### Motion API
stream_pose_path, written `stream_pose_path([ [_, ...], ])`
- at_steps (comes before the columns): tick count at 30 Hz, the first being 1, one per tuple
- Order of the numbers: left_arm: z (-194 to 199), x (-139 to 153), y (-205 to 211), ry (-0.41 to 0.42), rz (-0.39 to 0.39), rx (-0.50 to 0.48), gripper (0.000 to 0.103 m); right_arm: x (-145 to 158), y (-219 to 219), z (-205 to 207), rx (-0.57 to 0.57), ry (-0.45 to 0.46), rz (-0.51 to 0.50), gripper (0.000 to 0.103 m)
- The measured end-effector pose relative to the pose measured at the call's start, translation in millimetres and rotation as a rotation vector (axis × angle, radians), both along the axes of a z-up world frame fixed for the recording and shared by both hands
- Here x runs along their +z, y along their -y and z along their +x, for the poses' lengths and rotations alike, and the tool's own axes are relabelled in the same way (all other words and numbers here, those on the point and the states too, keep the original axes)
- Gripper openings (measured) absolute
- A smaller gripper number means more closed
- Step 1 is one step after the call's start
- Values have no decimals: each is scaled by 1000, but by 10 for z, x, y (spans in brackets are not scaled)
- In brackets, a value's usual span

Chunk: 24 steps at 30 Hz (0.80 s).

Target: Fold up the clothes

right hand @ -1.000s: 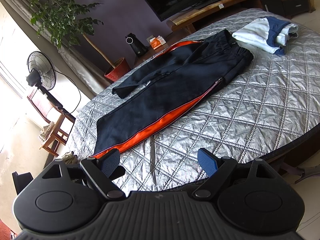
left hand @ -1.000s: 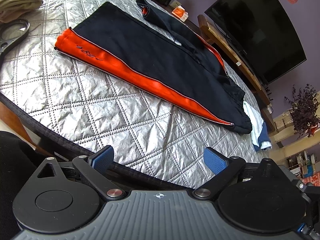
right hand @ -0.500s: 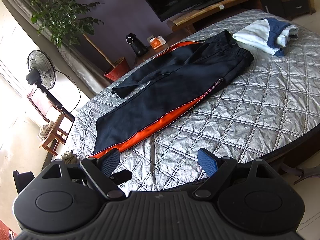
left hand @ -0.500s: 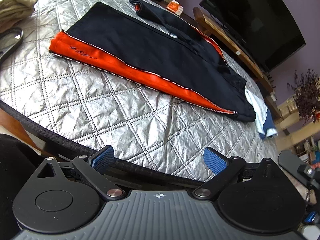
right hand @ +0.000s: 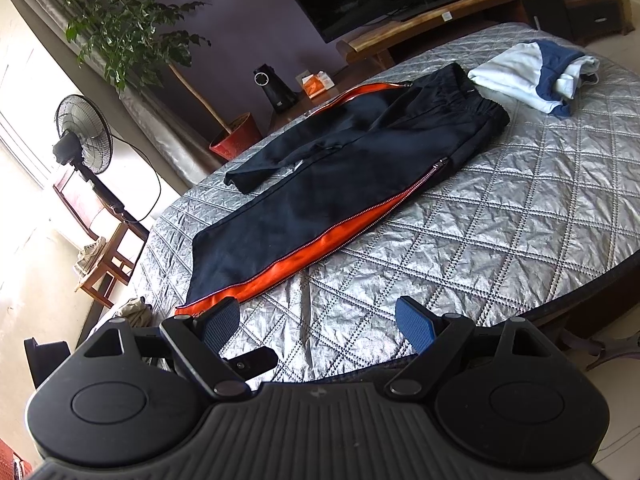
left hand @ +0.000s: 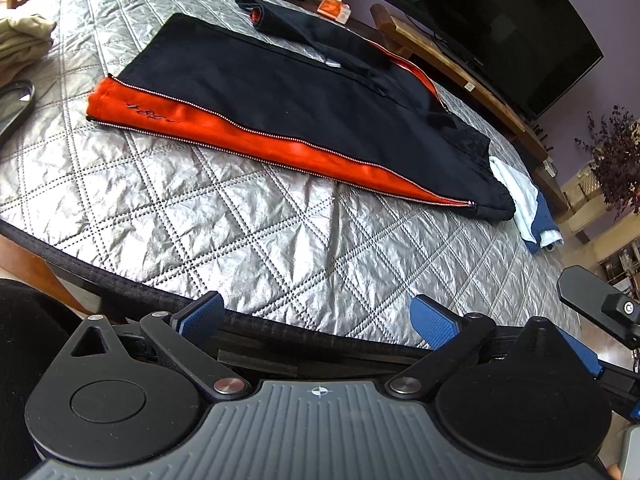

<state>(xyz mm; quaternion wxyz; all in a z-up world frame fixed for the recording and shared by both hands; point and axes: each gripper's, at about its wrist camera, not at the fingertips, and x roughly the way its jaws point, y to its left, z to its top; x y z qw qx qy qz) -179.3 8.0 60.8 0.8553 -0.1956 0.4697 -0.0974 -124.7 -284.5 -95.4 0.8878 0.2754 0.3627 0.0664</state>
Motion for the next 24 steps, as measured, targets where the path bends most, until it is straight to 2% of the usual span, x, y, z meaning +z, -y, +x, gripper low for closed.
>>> stream_pose_path([
  [24, 7, -21, 52, -12, 22, -35, 103, 7, -40, 8, 12, -3, -13, 83],
])
